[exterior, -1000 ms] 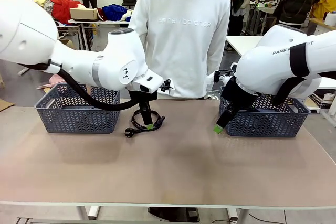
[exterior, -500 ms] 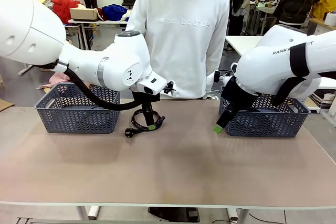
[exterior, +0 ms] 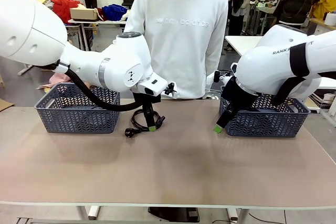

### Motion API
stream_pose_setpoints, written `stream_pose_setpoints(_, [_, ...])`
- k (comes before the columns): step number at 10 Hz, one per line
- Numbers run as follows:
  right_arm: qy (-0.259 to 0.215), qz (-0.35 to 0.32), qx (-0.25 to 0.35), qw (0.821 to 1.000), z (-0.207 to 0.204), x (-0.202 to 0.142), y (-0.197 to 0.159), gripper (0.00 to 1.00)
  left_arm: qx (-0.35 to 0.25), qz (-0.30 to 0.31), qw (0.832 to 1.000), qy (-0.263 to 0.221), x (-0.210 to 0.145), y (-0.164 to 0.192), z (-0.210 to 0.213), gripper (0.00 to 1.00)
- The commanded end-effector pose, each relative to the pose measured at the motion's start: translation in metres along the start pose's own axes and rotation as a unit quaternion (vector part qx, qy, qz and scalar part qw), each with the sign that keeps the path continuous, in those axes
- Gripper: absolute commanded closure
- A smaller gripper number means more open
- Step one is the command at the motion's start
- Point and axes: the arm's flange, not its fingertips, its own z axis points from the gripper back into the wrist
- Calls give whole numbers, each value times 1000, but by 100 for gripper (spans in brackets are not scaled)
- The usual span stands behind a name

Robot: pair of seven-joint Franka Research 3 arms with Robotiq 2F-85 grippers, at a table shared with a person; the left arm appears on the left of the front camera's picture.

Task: Organize the cables according to human instructions.
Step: Pick up a bundle of cables and place it in the basket indicated by the human.

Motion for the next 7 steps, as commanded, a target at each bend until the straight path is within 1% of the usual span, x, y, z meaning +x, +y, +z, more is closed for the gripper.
stream_pose_setpoints(1, [-1,0,-1,1000,0,0,1,0,1,-7,1000,24,6,13,-13,0])
stream_pose_setpoints(3, [-1,0,-1,1000,0,0,1,0,-11,-7,999,46,11,23,-30,0])
stream_pose_setpoints(7, [-1,0,-1,1000,0,0,1,0,-50,-14,997,62,19,39,-54,0])
